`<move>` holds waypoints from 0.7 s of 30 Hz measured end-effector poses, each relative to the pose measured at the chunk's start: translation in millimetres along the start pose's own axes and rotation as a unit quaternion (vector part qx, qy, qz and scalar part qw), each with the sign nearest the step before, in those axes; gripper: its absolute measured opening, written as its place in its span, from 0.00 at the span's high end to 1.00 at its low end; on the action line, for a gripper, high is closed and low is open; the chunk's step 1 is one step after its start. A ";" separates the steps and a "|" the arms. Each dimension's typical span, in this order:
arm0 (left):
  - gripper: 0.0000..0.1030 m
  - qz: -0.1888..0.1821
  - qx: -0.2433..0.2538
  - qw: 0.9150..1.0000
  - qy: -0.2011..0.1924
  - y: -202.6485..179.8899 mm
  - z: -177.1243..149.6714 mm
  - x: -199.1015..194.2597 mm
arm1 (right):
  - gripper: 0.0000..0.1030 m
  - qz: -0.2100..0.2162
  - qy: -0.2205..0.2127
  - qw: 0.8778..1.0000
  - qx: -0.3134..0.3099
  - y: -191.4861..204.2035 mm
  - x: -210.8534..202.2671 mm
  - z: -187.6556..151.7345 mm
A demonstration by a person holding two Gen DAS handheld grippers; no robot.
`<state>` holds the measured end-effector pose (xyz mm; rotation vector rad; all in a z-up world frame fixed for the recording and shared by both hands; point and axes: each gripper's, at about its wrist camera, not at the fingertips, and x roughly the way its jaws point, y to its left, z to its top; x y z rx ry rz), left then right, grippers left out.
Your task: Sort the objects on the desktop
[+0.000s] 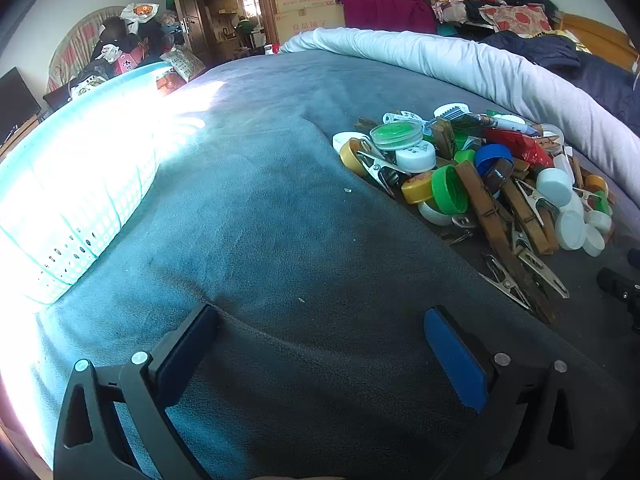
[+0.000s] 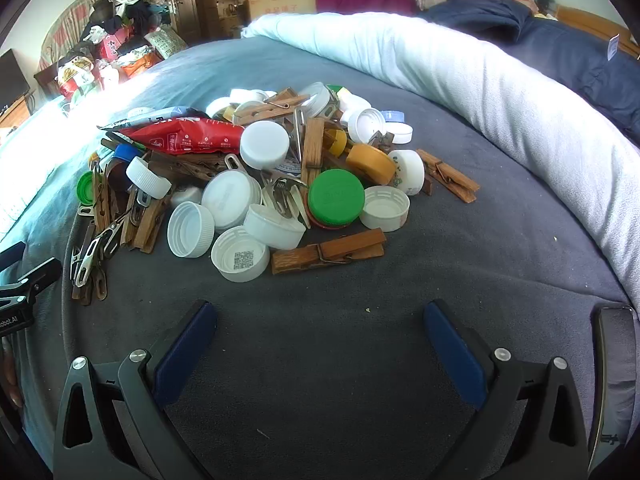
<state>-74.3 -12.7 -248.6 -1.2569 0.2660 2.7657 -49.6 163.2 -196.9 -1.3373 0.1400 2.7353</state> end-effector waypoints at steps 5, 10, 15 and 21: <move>0.00 0.000 0.000 1.000 0.000 -0.5 -0.8 0.3 | 0.00 0.000 0.000 1.000 0.000 0.0 0.0 0.1; 0.00 0.000 0.000 1.000 0.000 -0.5 -0.2 0.6 | 0.00 0.000 0.000 1.000 0.000 0.1 -0.1 0.0; 0.00 0.000 -0.001 1.000 0.001 -0.7 0.1 0.9 | 0.00 0.000 0.000 1.000 0.000 0.1 -0.1 0.0; 0.00 -0.002 -0.002 1.000 -0.001 -1.4 -1.2 2.8 | 0.00 0.000 0.000 1.000 0.000 0.0 0.0 0.1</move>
